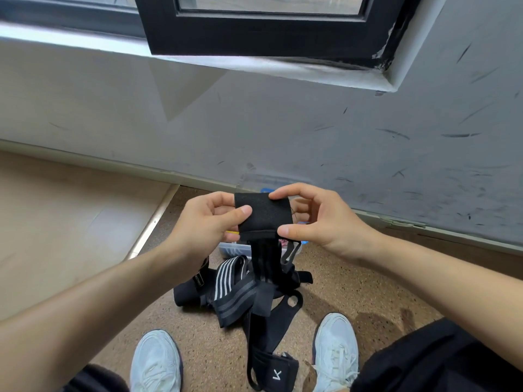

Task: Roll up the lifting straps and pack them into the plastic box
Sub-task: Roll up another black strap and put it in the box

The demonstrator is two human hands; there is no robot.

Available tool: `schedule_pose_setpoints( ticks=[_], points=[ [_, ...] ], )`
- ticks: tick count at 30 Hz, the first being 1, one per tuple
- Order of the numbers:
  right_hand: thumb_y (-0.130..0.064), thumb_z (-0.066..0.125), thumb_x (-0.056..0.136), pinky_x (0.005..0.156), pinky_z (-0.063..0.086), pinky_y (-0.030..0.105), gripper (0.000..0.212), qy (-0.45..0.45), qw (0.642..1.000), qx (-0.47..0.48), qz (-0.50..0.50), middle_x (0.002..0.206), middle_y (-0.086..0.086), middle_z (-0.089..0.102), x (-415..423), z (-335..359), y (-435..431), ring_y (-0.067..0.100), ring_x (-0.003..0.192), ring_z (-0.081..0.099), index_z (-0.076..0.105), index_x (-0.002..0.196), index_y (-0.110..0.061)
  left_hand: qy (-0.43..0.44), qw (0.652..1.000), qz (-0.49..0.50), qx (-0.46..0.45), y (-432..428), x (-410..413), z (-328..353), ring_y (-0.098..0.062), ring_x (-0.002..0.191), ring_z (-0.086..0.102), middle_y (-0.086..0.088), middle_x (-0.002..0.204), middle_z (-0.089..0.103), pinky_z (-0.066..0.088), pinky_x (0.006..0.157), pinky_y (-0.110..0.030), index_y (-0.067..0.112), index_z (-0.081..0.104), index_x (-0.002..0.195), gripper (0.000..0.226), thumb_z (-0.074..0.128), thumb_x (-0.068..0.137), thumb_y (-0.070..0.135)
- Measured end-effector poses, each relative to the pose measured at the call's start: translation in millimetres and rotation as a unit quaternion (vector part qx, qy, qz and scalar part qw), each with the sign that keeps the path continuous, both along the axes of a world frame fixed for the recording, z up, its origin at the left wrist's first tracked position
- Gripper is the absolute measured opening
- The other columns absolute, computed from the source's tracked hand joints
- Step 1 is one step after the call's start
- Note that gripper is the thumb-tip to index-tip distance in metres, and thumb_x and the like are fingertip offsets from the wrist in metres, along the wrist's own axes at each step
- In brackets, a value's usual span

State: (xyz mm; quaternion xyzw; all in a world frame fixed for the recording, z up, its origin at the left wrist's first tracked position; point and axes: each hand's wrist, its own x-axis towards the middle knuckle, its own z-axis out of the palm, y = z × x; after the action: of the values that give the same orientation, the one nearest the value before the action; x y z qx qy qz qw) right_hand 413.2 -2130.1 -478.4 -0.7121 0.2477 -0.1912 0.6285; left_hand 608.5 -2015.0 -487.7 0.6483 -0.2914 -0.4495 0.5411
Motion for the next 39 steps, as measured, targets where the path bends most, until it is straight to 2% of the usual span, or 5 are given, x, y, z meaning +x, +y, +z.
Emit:
schedule_pose_setpoints(
  ticks=[6,11,21,30,39],
  points=[
    [-0.001,0.083,0.079,0.073,0.052,0.036,0.053,0.063,0.982,-0.179,-0.010,0.081,0.001,0.060,1,3,0,0.014,0.071,0.056,0.066,0.123,-0.024,0.097,0.994,0.033,0.027,-2,2,4,-0.007,0.059,0.060,-0.008,0.096,0.068,0.050,0.053,-0.015,0.000,0.063,0.127,0.043,0.077,0.090,0.018],
    [-0.009,0.079,0.084,0.079,0.055,0.035,0.031,0.076,0.955,-0.283,-0.048,0.086,0.002,0.073,5,7,-10,0.018,0.077,0.066,0.075,0.111,-0.023,0.009,0.999,0.024,0.022,-2,1,16,-0.011,0.067,0.072,-0.008,0.085,0.076,0.054,0.056,-0.017,0.007,0.072,0.097,0.021,0.077,0.089,0.026],
    [0.000,0.070,0.091,0.077,0.049,0.025,0.017,0.055,0.977,-0.208,-0.003,0.087,0.003,0.069,19,53,-22,0.010,0.078,0.059,0.071,0.106,-0.008,-0.279,0.946,-0.103,-0.129,-6,10,48,-0.010,0.095,0.072,0.012,0.098,0.075,0.058,0.093,-0.043,0.035,0.072,0.102,0.034,0.088,0.072,0.039],
    [-0.026,0.070,0.095,0.092,0.055,0.037,0.008,0.080,0.969,-0.233,-0.021,0.106,0.004,0.064,33,106,-32,0.017,0.096,0.063,0.072,0.103,-0.023,-0.359,0.897,-0.101,-0.236,-30,28,87,-0.017,0.088,0.073,0.008,0.092,0.077,0.054,0.070,-0.024,0.020,0.076,0.106,0.019,0.078,0.090,0.011],
    [-0.024,0.061,0.101,0.047,0.053,0.027,0.019,-0.024,0.993,-0.110,-0.040,0.093,0.017,0.072,52,100,-43,0.018,0.079,0.070,0.068,0.118,-0.018,-0.306,0.910,-0.039,-0.277,-59,34,90,-0.015,0.091,0.075,0.006,0.093,0.078,0.060,0.077,-0.029,0.016,0.078,0.104,0.019,0.075,0.090,0.004]
  ],
)
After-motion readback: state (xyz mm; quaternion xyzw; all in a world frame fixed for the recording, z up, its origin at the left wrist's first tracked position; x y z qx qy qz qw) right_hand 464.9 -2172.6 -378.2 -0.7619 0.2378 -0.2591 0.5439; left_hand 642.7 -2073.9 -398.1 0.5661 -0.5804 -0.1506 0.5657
